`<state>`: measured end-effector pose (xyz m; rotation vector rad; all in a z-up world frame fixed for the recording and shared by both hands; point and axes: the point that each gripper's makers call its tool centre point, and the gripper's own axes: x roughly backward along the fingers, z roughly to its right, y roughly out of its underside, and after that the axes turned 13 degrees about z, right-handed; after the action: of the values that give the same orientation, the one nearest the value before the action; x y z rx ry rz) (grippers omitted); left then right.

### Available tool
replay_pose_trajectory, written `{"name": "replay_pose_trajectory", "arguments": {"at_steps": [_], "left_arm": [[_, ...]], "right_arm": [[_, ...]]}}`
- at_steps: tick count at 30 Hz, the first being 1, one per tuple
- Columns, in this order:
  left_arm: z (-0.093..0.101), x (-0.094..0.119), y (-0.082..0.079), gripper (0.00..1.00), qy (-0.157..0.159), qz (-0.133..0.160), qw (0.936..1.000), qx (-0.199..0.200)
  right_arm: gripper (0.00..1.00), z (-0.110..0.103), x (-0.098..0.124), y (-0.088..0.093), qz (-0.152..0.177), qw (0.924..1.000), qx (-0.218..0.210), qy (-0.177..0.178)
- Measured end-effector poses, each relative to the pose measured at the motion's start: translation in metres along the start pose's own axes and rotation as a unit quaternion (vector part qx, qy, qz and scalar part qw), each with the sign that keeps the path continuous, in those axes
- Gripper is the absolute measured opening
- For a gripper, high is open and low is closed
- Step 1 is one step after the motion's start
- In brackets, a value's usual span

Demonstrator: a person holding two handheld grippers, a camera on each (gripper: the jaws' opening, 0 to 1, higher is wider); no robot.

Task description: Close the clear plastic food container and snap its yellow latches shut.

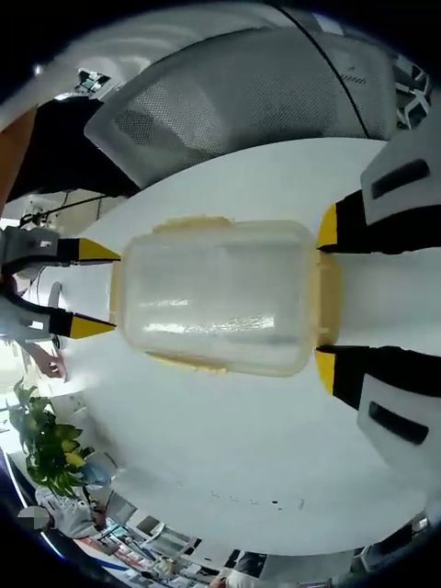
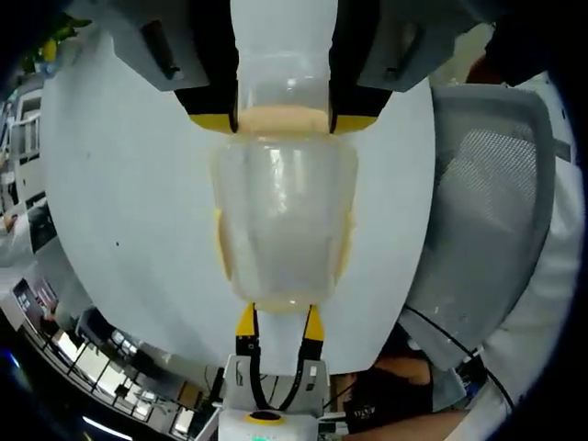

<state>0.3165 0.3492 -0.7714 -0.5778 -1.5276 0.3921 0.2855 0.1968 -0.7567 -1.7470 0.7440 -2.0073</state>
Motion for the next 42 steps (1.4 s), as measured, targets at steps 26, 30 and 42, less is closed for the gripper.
{"name": "replay_pose_trajectory", "arguments": {"at_steps": [26, 30, 42], "left_arm": [[-0.004, -0.04, -0.048, 0.34, 0.025, -0.007, 0.9996, -0.013], [-0.005, -0.042, -0.052, 0.34, 0.025, -0.011, 0.9996, -0.011], [-0.005, -0.048, -0.054, 0.34, 0.026, -0.022, 0.9994, -0.004]], "right_arm": [[0.34, -0.003, 0.031, 0.055, -0.015, 0.9994, -0.03, 0.0], [0.34, 0.0, 0.033, 0.06, -0.017, 0.9994, -0.03, -0.003], [0.34, 0.004, 0.03, 0.069, -0.025, 0.9992, -0.026, -0.016]]}}
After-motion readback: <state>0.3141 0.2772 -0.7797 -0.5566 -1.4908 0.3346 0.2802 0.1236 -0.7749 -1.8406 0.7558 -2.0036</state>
